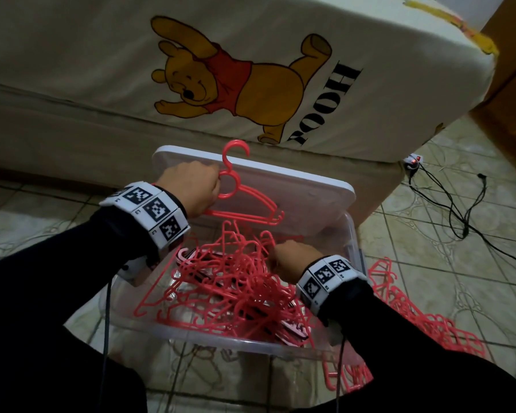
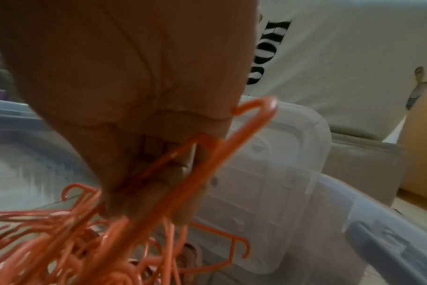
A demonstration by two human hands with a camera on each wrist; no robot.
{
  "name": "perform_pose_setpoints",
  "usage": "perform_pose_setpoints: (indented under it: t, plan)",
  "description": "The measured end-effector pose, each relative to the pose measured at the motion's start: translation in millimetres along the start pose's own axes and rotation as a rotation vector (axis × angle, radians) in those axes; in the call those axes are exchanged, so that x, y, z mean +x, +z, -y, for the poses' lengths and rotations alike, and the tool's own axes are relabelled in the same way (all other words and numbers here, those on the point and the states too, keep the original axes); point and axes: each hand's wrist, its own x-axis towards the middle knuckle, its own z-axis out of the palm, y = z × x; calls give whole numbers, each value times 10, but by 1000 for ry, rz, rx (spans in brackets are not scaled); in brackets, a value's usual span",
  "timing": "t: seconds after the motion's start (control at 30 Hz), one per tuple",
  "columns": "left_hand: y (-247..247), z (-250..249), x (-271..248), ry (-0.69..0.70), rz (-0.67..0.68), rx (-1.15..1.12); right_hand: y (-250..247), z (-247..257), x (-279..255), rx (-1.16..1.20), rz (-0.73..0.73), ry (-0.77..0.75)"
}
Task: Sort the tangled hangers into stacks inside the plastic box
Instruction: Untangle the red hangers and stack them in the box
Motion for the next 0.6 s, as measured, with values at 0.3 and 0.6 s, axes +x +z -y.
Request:
perform_pose_setpoints:
  t: [0.3,0.6]
  plan:
    - [0,9,-7,-2,28,14,109,-65,-86,-191,42,89]
    - [22,29,9,-11,-31,1,-137,-126,-100,-51,-94,77]
